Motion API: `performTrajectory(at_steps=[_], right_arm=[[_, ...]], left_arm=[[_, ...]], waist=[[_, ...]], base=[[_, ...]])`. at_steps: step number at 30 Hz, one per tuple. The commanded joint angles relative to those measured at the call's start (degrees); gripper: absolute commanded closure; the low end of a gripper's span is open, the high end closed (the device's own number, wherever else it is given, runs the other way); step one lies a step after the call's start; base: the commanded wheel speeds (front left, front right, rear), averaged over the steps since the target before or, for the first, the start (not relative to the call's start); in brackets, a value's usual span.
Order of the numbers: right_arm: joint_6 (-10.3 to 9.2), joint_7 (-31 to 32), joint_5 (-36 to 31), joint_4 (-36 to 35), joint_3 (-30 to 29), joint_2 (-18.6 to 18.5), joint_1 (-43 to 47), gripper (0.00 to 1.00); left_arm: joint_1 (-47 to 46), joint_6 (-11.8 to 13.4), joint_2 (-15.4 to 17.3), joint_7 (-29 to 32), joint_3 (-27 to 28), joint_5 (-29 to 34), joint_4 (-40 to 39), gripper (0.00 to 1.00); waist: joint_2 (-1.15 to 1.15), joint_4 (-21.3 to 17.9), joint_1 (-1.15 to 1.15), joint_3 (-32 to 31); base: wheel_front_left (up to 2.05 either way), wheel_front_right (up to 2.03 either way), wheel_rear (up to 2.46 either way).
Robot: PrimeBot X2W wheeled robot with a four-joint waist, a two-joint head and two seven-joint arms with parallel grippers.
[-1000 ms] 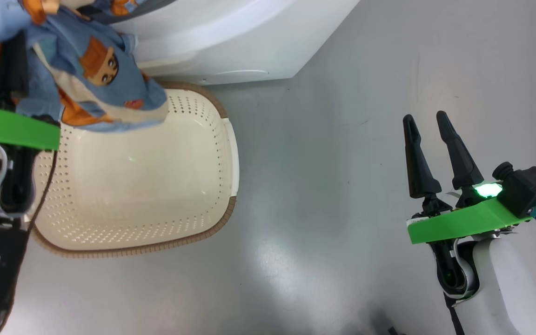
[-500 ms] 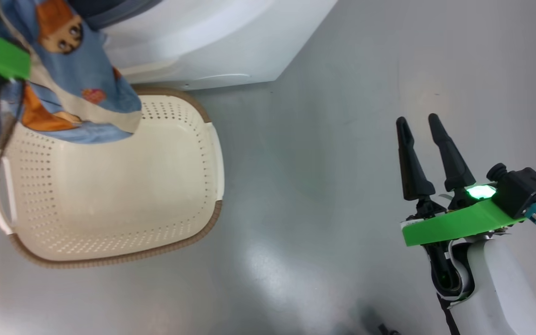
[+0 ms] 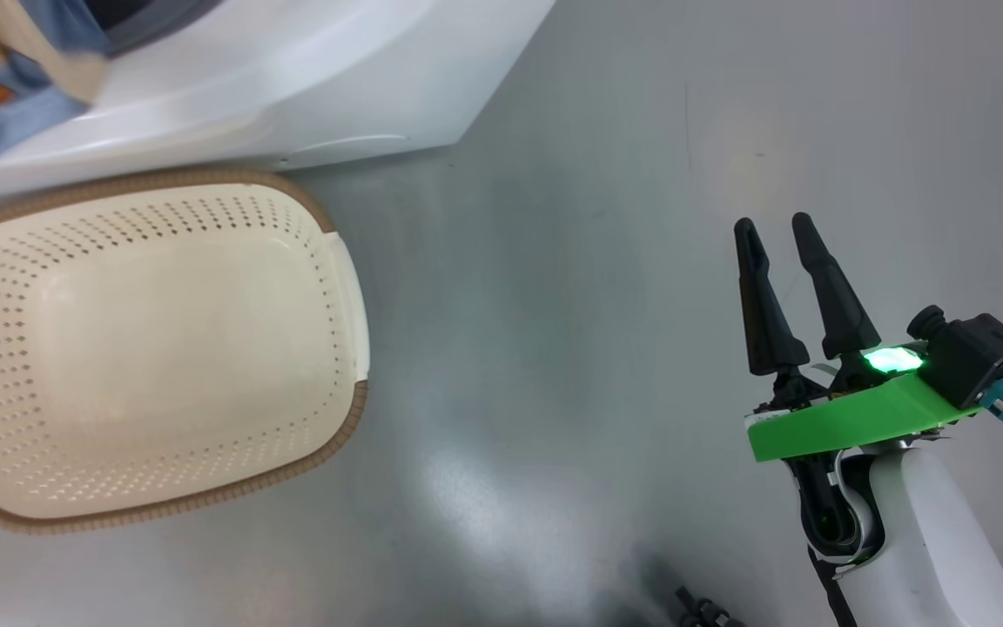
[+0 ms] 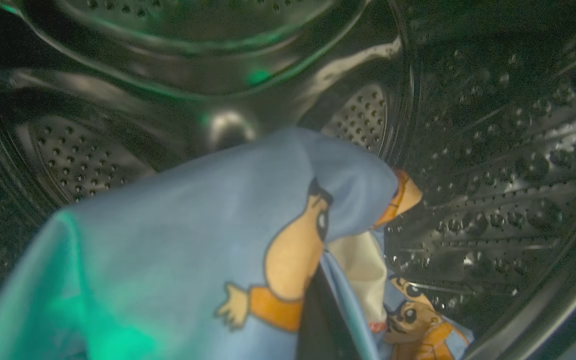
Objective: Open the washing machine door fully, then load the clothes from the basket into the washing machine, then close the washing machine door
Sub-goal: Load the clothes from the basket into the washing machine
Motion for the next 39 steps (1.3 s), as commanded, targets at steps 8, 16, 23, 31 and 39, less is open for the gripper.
performTrajectory(at_steps=[8, 16, 23, 31, 39], right_arm=[[0.09, -0.27, 1.71, -1.41, 1.96, 0.26, 1.1, 0.0], [0.09, -0.27, 1.62, -0.97, 2.44, 0.26, 1.27, 0.0], [0.09, -0.27, 1.56, -0.83, 2.47, 0.26, 1.41, 0.0], [0.09, -0.27, 1.4, -0.71, 2.55, 0.26, 1.54, 0.0], [0.09, -0.27, 1.2, -0.76, 2.24, 0.26, 1.3, 0.0]], left_arm=[[2.5, -0.09, 0.35, -0.33, 12.05, 9.69, -10.87, 1.0], [5.73, -0.09, 0.23, -0.33, 4.89, 7.73, -1.16, 0.25], [3.81, -0.09, 0.59, -0.33, -0.6, 3.37, 5.62, 0.0], [2.35, -0.09, 0.57, -0.28, -7.82, -2.94, 10.53, 0.0], [2.46, -0.09, 1.36, -0.31, -10.26, -6.29, 9.29, 0.0]], waist=[[0.0, -0.66, 0.0, 1.26], [0.0, -0.28, 0.0, 0.53], [0.0, 0.03, 0.0, 0.16], [0.0, 0.71, 0.0, -0.19], [0.0, 1.17, 0.0, -0.08]], base=[[0.0, 0.0, 0.0], [0.0, 0.0, 0.0], [0.0, 0.0, 0.0], [0.0, 0.0, 0.0], [0.0, 0.0, 0.0]])
